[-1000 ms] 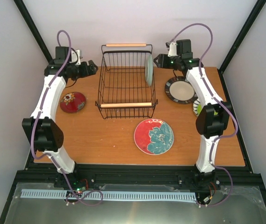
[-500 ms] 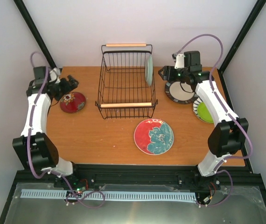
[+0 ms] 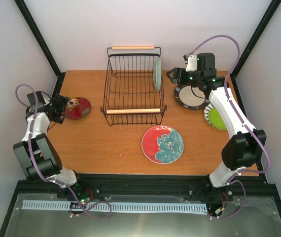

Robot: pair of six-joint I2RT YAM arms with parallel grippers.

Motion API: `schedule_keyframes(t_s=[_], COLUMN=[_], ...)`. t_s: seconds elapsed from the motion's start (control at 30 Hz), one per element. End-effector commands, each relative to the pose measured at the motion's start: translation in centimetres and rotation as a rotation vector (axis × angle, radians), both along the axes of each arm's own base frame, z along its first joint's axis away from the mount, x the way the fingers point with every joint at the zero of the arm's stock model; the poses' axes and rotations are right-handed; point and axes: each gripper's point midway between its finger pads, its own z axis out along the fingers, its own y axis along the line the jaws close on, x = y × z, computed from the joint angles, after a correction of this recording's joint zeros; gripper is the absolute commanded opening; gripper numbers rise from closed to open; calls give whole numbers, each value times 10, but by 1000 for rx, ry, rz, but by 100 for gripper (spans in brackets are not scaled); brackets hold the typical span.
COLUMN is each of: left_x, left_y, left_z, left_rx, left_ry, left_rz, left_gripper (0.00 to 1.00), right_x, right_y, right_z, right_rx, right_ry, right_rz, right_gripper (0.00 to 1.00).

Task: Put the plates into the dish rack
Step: Pick up the plate at the center of the board.

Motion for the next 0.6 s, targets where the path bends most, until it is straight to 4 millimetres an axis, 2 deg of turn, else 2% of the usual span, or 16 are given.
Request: schedule_keyframes(t_s=[0.0,0.1,0.2,0.4,0.57], left_x=[22,25,27,25,23], left_y=[16,25,34,44,42], left_z=[-4,-15,-23,-40,-61], left_rx=[-52,-51,-22,5,-14], left_ry=[-47,-15,33,117,170], left_rz=[110,160,187,214,211], left_gripper=[99,97,95,95,93], right_x=[-3,-4,-4,-5,-2], right_y=[2,5,7,9,8], right_z=[37,40,41,40,40], right_rx=[61,90,107,134,127], right_ry=[-76,-75,-69,-69,-71], right_rz=[10,20,23,26,26], right_gripper=[73,78,91,92,92])
